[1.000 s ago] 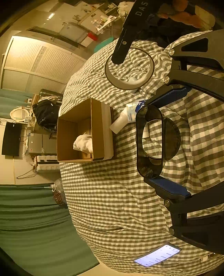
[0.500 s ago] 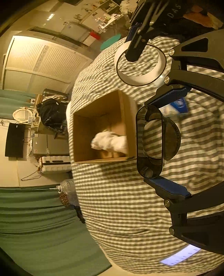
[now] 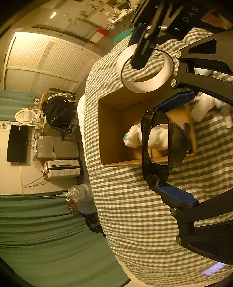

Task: Organize objects
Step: 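Carry the eye mask and tape roll into the box and release both, then withdraw both tools and approach the tissue pack and earbud case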

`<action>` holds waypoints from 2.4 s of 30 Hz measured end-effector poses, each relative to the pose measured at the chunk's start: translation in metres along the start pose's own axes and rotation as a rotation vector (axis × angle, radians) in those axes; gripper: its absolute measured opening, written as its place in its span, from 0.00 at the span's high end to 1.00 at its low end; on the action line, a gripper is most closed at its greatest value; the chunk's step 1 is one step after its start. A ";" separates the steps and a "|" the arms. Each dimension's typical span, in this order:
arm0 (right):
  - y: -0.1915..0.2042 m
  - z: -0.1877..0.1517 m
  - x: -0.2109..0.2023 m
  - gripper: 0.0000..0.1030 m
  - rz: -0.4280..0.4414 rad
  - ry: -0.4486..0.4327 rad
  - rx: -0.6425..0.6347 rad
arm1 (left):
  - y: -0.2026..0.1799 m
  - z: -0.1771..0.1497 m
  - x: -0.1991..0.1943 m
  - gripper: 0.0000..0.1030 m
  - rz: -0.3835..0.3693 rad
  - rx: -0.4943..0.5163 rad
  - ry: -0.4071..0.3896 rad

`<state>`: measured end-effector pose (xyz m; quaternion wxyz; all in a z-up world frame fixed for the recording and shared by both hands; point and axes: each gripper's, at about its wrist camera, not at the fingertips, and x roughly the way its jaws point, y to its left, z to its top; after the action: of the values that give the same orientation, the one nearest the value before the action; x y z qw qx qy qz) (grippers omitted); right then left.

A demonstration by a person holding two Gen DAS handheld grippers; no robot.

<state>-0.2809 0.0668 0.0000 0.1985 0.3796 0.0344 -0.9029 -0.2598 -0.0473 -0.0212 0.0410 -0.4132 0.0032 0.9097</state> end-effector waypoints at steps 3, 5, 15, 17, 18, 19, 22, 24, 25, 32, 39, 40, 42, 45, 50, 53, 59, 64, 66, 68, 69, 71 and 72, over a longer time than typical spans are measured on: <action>-0.005 0.012 0.022 0.72 0.003 0.002 -0.007 | 0.004 0.008 0.023 0.23 0.001 -0.012 0.019; -0.007 0.021 0.036 0.72 0.002 -0.004 -0.017 | 0.004 0.013 0.037 0.23 -0.013 -0.021 0.024; -0.015 0.046 0.104 0.72 -0.022 0.002 -0.049 | 0.001 0.028 0.085 0.23 -0.070 -0.019 0.022; -0.016 0.048 0.116 0.72 -0.021 0.005 -0.046 | 0.001 0.031 0.092 0.23 -0.069 -0.013 0.016; -0.017 0.049 0.119 0.72 -0.023 0.003 -0.043 | 0.000 0.031 0.093 0.23 -0.069 -0.004 0.011; -0.018 0.049 0.122 0.72 -0.022 0.000 -0.037 | -0.001 0.031 0.095 0.23 -0.069 0.004 0.007; -0.023 0.051 0.130 0.72 -0.018 -0.002 -0.020 | -0.005 0.029 0.097 0.23 -0.066 0.021 -0.012; -0.025 0.050 0.131 0.72 -0.019 -0.002 -0.008 | -0.008 0.029 0.098 0.22 -0.077 0.025 -0.010; -0.026 0.049 0.130 0.72 -0.018 -0.005 0.000 | -0.009 0.029 0.097 0.22 -0.083 0.024 -0.004; -0.033 0.053 0.092 0.38 -0.047 -0.060 0.062 | -0.012 0.037 0.057 0.06 -0.025 0.025 -0.055; -0.023 0.065 0.012 0.35 -0.072 -0.130 0.040 | -0.014 0.051 -0.026 0.04 0.007 0.017 -0.134; -0.021 0.066 -0.003 0.32 -0.075 -0.147 0.038 | -0.016 0.051 -0.045 0.04 0.011 0.023 -0.155; -0.015 0.069 -0.038 0.29 -0.083 -0.185 0.034 | -0.018 0.050 -0.074 0.02 0.020 0.028 -0.189; -0.008 0.067 -0.084 0.24 -0.098 -0.229 0.023 | -0.019 0.038 -0.117 0.02 0.026 0.009 -0.239; 0.006 0.034 -0.151 0.20 -0.113 -0.266 -0.008 | -0.014 -0.001 -0.147 0.01 0.021 -0.056 -0.235; 0.011 0.006 -0.172 0.20 -0.132 -0.258 -0.018 | -0.016 -0.029 -0.151 0.01 0.036 -0.072 -0.217; 0.013 -0.052 -0.187 0.20 -0.179 -0.204 -0.011 | -0.020 -0.080 -0.155 0.01 0.060 -0.063 -0.178; 0.010 -0.094 -0.176 0.20 -0.206 -0.156 0.014 | -0.021 -0.112 -0.151 0.01 0.064 -0.061 -0.159; 0.005 -0.108 -0.163 0.20 -0.205 -0.118 0.027 | -0.021 -0.124 -0.146 0.01 0.065 -0.056 -0.145; 0.004 -0.122 -0.151 0.20 -0.218 -0.090 0.032 | -0.020 -0.131 -0.140 0.01 0.071 -0.043 -0.127; 0.003 -0.128 -0.146 0.20 -0.217 -0.082 0.029 | -0.020 -0.136 -0.136 0.01 0.074 -0.037 -0.119; 0.003 -0.141 -0.136 0.20 -0.220 -0.063 0.039 | -0.018 -0.146 -0.127 0.01 0.076 -0.032 -0.100; 0.003 -0.147 -0.131 0.20 -0.220 -0.057 0.043 | -0.017 -0.149 -0.122 0.01 0.075 -0.031 -0.091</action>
<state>-0.0982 0.1390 -0.0119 0.0912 0.3517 0.0508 -0.9303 -0.0665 -0.0448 -0.0266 0.0007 -0.3716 0.0026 0.9284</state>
